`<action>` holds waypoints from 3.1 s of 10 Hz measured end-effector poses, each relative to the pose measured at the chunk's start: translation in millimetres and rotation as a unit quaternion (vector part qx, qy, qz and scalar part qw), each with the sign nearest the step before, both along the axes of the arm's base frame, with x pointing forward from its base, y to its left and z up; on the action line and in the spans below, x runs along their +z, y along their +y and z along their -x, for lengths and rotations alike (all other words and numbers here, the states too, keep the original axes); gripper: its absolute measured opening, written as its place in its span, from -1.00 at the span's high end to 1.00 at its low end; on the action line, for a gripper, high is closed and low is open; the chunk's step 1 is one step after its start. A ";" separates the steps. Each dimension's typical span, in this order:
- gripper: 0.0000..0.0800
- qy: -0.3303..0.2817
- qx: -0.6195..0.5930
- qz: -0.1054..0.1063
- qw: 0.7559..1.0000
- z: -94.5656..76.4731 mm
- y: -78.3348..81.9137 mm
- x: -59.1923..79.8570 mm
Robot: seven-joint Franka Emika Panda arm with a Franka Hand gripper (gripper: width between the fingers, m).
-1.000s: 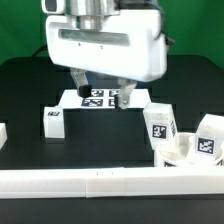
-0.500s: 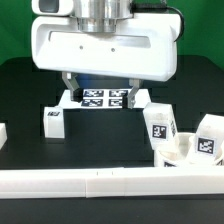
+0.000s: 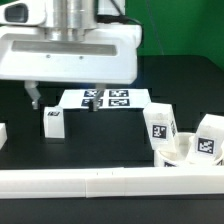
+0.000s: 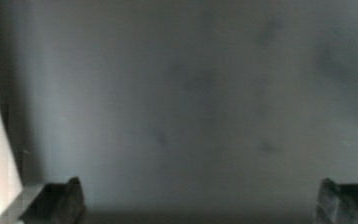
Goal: Assemble stool
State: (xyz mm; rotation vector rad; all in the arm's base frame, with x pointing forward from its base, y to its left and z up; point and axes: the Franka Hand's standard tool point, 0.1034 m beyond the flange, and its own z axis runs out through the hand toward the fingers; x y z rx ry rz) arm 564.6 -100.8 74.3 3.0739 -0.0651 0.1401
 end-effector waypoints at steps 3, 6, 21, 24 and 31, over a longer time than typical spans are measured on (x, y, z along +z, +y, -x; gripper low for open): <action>-0.62 -0.001 -0.003 0.000 1.000 -1.7 3.0 0.6; -0.62 0.003 0.018 0.013 1.000 20.2 -26.3 -23.0; -0.62 0.382 -0.037 -0.066 0.921 51.1 -15.0 -46.4; -0.62 0.467 -0.042 -0.081 0.880 64.2 -15.4 -53.3; -0.17 0.544 -0.054 -0.076 0.834 73.1 -23.3 -63.2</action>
Offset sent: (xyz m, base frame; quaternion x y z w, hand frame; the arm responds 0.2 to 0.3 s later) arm 0.0000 0.0000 0.0000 0.0000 0.0000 0.0000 1.0000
